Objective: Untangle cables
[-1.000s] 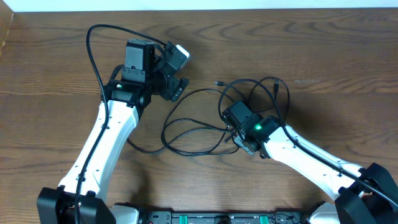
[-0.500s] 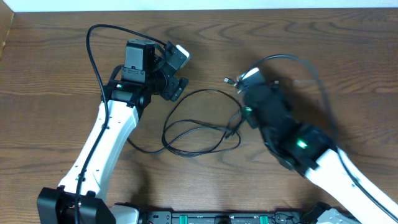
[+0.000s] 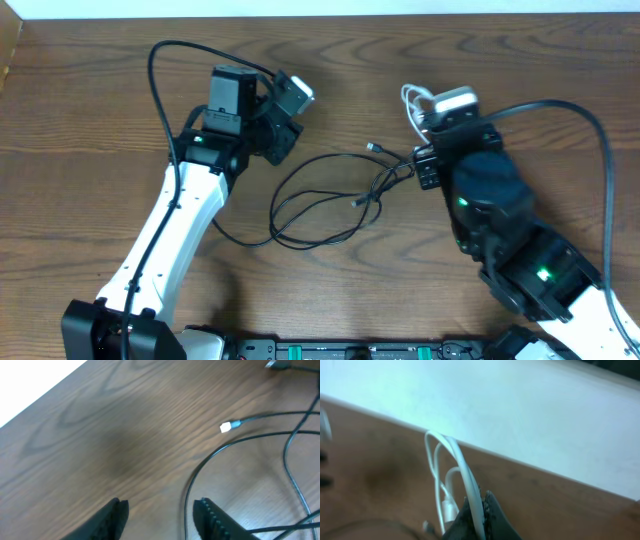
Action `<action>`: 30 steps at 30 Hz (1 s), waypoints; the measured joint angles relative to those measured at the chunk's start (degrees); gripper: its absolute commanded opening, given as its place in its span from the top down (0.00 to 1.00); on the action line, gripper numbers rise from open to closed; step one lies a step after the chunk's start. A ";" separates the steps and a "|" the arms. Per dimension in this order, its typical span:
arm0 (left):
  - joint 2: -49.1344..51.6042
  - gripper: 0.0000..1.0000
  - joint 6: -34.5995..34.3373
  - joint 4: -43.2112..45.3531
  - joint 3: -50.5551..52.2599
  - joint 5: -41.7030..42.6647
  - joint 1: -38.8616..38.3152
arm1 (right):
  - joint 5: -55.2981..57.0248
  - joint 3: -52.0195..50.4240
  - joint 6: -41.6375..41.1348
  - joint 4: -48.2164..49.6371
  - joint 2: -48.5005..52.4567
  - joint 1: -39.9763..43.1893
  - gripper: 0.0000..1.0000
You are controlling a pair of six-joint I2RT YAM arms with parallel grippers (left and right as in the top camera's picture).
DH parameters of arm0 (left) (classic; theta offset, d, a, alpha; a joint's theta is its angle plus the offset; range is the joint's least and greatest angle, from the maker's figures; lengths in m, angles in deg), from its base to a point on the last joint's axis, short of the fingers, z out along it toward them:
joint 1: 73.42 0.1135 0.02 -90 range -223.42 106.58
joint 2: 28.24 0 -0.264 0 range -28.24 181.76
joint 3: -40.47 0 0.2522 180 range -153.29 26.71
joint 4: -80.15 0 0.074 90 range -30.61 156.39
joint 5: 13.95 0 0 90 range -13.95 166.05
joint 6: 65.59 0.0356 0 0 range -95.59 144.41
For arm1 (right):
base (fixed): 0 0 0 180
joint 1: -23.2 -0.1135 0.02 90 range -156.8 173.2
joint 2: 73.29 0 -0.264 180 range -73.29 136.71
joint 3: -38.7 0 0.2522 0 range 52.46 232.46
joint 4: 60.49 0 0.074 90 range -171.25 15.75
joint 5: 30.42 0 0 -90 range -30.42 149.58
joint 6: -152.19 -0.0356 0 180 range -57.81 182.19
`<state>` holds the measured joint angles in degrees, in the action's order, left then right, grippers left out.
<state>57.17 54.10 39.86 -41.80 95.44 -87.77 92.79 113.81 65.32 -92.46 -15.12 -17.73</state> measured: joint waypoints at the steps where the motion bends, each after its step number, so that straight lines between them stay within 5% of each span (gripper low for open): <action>1: 0.00 0.70 0.17 0.02 0.00 1.01 -0.61 | 0.31 0.00 0.02 0.74 -0.59 0.00 0.99; 3: 0.00 0.70 0.15 -0.02 0.00 3.08 -1.88 | 0.98 0.00 0.07 1.79 -1.88 0.00 0.99; 9: 0.00 0.05 0.22 -0.02 0.00 8.22 -5.31 | 1.60 0.00 0.09 0.55 -2.71 0.00 0.99; 10: 0.00 0.01 0.09 -0.09 0.00 9.51 -5.75 | 1.62 0.00 0.09 -0.04 -2.71 0.00 0.99; 23: 0.00 0.02 0.11 -0.28 0.00 44.81 -8.72 | 1.81 0.00 0.22 -4.52 -2.01 0.00 0.99; 30: 0.00 0.02 0.70 -0.24 0.00 47.15 -14.45 | 1.81 0.00 0.22 -4.52 -1.90 0.00 0.99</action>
<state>57.17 54.80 39.62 -41.80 142.59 -102.21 94.61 113.81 65.54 -96.99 -17.02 -17.73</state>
